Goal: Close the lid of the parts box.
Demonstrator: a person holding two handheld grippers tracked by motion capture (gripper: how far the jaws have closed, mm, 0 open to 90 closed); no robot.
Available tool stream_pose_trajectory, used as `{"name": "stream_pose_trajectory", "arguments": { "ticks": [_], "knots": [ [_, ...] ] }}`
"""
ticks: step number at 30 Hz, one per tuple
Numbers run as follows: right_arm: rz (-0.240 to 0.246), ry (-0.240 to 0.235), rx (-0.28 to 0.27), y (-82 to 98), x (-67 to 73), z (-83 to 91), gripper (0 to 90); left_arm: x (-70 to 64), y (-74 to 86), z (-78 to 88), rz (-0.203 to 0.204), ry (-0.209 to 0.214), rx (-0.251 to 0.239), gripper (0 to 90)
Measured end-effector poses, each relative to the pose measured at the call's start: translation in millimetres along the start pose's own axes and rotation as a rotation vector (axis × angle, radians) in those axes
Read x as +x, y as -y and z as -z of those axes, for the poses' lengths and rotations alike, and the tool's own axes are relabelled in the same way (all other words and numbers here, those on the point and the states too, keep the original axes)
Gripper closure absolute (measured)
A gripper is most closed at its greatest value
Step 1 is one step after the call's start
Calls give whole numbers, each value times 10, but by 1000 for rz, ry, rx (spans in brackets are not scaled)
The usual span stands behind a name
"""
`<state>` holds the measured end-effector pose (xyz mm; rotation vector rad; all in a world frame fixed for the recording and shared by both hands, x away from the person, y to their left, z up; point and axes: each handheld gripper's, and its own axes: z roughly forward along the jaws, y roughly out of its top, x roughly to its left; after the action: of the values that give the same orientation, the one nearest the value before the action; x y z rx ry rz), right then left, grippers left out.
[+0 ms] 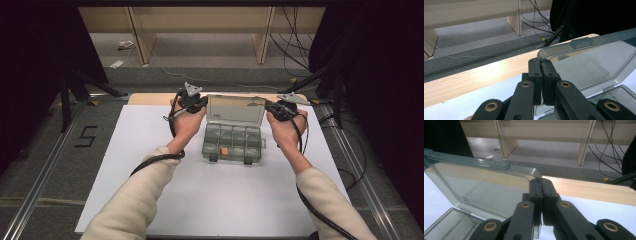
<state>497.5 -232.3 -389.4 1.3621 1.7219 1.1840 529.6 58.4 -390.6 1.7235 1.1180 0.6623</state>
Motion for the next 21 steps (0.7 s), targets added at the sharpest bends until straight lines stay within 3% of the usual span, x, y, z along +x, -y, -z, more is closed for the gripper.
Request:
{"name": "stream_pose_trajectory", "arguments": {
  "ticks": [21],
  "knots": [
    [23, -5, -19, 121, 63, 166, 890, -54, 132, 136, -44, -4, -40, 874]
  ]
}}
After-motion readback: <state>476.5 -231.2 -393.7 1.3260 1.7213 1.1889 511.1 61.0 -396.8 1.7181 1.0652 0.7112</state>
